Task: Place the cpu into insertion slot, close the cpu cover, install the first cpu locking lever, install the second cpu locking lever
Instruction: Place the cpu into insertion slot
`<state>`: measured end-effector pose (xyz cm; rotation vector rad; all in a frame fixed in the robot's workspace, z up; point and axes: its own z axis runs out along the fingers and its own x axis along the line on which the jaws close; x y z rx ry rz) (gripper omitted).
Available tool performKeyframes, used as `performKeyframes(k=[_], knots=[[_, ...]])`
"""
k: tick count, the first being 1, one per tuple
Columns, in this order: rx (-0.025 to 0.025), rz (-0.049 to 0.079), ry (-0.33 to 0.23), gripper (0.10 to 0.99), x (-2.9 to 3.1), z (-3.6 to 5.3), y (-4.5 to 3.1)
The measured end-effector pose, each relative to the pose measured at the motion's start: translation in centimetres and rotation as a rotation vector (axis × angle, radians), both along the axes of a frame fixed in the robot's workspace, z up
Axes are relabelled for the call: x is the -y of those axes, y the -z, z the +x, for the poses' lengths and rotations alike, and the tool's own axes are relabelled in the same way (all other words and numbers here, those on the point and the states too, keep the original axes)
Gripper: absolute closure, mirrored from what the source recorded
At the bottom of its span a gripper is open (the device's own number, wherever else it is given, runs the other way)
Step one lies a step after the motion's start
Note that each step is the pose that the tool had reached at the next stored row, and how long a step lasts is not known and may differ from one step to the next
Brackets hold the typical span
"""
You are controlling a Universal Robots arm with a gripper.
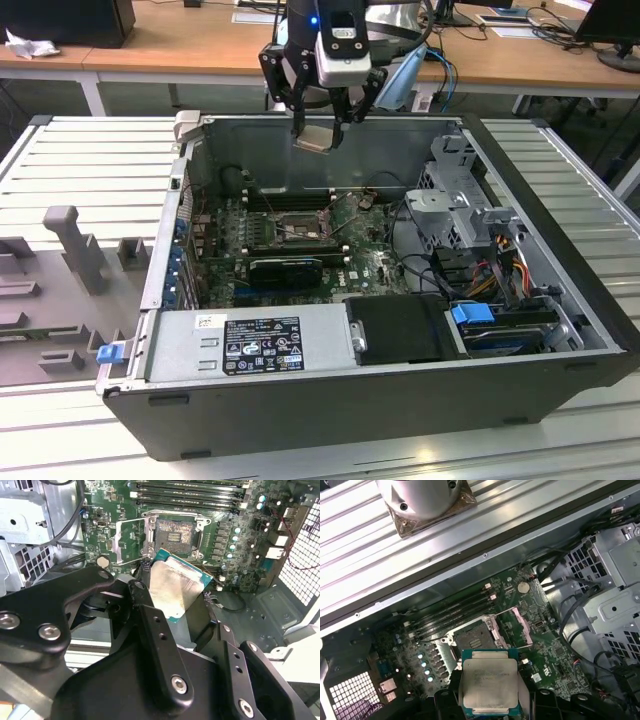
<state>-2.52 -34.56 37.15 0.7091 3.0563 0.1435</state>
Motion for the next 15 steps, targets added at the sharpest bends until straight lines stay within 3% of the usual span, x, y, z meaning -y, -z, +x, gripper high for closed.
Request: performKeyframes(k=[15], knots=[[0.0000,0.000,0.071,0.557,0.00,0.00,0.07]])
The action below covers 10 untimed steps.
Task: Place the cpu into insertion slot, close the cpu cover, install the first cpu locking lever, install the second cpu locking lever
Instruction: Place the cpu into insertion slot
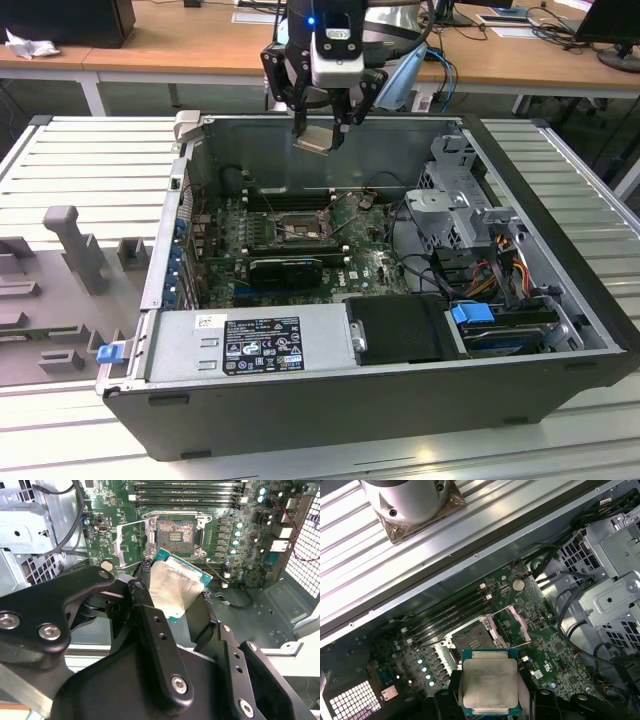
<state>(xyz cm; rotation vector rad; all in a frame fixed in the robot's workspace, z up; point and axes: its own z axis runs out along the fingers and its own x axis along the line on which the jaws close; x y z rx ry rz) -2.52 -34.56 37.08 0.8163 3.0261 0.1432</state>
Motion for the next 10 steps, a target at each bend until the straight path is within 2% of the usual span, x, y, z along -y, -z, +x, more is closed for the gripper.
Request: performKeyframes(k=[10], knots=[[0.0000,0.000,0.049,0.557,0.00,0.00,0.15]])
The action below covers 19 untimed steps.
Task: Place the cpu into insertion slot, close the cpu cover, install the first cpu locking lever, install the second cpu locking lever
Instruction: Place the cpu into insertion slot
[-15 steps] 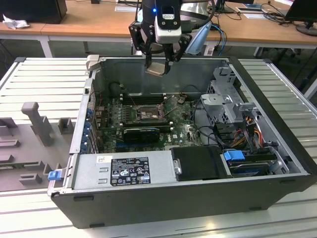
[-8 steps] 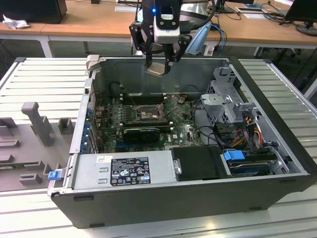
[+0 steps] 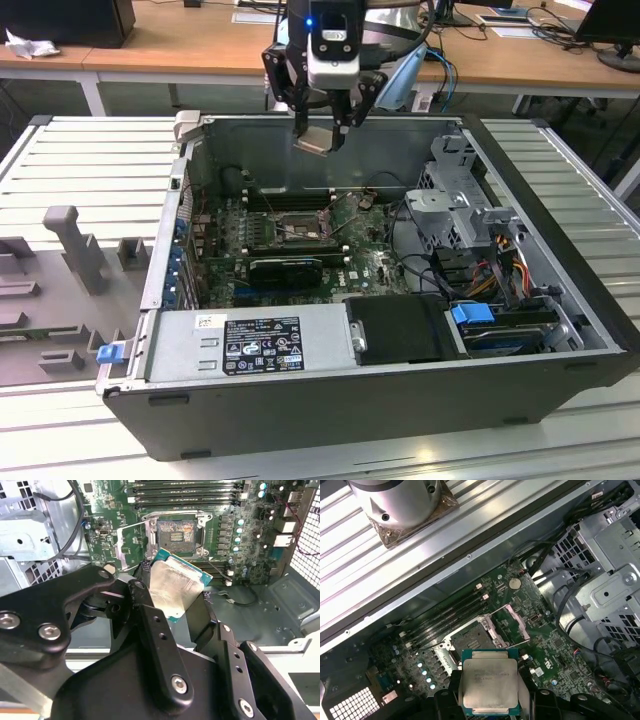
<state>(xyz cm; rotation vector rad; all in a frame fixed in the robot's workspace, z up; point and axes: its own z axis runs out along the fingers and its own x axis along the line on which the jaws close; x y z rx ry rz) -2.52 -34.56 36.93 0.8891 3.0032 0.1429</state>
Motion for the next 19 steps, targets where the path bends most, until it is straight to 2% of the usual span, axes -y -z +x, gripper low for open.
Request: performKeyframes(k=[19], knots=[[0.0000,0.000,0.088,0.557,0.00,0.00,0.14]])
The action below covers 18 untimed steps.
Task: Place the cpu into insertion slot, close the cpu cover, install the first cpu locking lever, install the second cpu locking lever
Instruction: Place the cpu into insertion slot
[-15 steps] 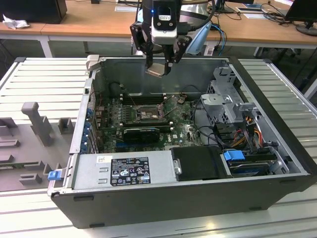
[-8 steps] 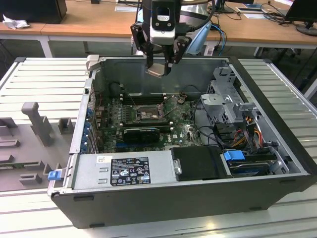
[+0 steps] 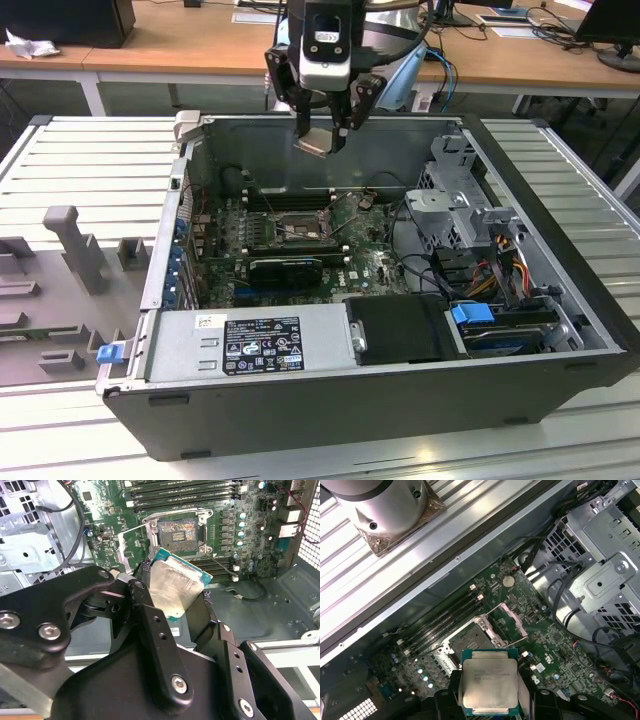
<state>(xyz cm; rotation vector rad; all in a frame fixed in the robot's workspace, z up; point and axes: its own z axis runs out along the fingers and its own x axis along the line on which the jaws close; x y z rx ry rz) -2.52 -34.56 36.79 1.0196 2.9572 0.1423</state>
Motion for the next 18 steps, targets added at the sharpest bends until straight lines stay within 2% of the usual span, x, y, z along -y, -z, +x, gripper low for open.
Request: performKeyframes(k=[16,18], knots=[[-0.0001,0.000,0.078,0.557,0.00,0.00,0.17],[0.0000,0.000,0.107,0.557,0.00,0.00,0.21]])
